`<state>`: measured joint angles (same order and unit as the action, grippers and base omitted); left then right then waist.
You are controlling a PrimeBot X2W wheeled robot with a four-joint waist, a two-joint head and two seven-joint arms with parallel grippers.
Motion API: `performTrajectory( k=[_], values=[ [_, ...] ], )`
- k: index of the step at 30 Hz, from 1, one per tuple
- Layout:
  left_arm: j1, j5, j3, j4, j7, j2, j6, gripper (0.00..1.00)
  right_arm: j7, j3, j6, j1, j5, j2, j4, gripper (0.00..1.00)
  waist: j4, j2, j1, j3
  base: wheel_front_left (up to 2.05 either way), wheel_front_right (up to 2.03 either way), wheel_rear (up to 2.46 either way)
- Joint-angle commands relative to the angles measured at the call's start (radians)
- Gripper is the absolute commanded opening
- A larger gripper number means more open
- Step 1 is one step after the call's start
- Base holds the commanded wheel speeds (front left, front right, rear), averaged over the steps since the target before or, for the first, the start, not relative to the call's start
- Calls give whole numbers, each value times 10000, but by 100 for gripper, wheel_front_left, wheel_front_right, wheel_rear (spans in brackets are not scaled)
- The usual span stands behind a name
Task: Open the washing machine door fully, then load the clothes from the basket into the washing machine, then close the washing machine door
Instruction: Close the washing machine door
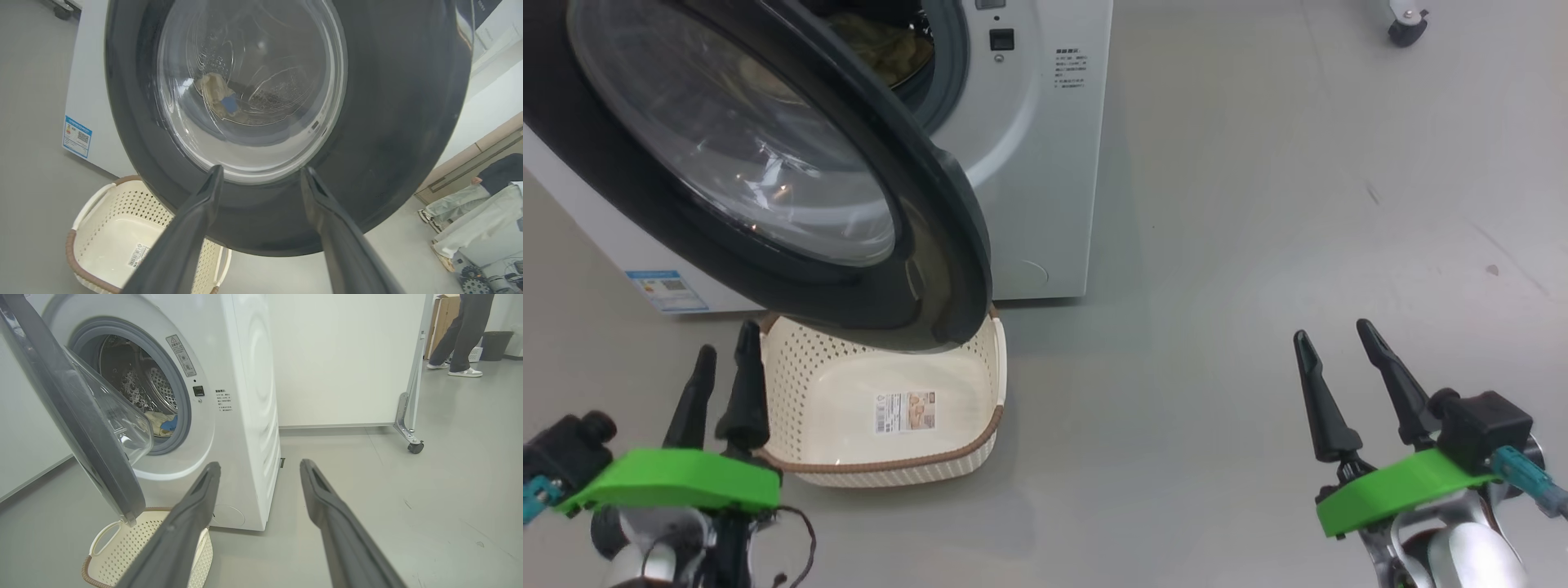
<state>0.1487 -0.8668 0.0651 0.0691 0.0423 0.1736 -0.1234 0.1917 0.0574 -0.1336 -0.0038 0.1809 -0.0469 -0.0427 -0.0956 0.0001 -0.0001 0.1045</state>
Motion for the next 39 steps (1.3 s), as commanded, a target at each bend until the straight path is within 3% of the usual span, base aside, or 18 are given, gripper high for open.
performTrajectory(
  k=[1,10,17,24,39],
  values=[
    [226,262,-304,-284,182,310,-18,100,-26,145,29,-124,-104,-34,372,100,56,-1,1,-82,0,0,0],
    [-415,3462,656,1,1555,711,1120,100,-251,131,29,121,-363,-34,553,100,236,-1,1,-399,0,0,0],
    [-862,4834,1146,-143,1873,772,1903,100,-378,228,29,257,-421,-34,649,100,249,-1,1,-429,0,0,0],
    [-1264,5111,1328,-467,1899,664,2255,100,-391,219,29,312,-383,-34,639,100,234,-1,1,-437,0,0,0],
    [-1324,4989,1474,-521,1734,691,2302,100,-409,275,29,370,-367,-33,608,100,342,-1,1,-497,0,0,0]
  ],
)
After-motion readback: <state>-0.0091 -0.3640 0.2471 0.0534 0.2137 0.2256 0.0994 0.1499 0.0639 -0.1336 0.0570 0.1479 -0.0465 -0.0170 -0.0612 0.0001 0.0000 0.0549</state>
